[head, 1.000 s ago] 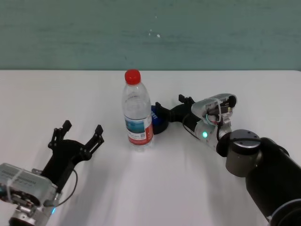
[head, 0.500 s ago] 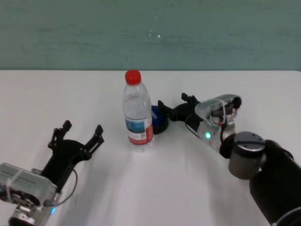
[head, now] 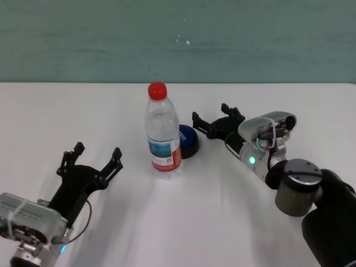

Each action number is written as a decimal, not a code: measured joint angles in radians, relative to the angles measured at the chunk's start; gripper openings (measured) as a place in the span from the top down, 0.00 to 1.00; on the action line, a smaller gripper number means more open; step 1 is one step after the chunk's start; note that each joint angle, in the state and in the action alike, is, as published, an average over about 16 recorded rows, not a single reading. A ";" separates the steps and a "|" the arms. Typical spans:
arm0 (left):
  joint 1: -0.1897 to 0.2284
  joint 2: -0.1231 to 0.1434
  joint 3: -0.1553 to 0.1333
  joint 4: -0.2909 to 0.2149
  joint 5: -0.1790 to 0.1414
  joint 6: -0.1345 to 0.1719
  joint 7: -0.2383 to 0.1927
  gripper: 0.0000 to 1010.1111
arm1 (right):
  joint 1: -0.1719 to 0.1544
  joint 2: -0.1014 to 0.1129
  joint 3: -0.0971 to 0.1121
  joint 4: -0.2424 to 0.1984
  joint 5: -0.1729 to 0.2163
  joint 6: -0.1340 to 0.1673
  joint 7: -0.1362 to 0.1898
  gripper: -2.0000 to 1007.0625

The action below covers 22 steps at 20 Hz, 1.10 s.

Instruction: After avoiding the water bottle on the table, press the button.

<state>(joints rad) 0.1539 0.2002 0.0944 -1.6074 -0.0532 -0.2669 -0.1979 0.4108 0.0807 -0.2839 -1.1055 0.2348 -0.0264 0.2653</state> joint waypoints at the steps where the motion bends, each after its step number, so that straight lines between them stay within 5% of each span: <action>1: 0.000 0.000 0.000 0.000 0.000 0.000 0.000 0.00 | -0.008 0.001 0.002 -0.011 0.000 -0.003 -0.004 0.00; 22: 0.000 0.000 0.000 0.000 0.000 0.000 0.000 0.00 | -0.233 0.001 0.060 -0.280 -0.072 -0.062 -0.117 0.00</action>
<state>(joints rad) 0.1539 0.2002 0.0944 -1.6074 -0.0533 -0.2669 -0.1978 0.1781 0.0816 -0.2239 -1.3860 0.1632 -0.0885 0.1485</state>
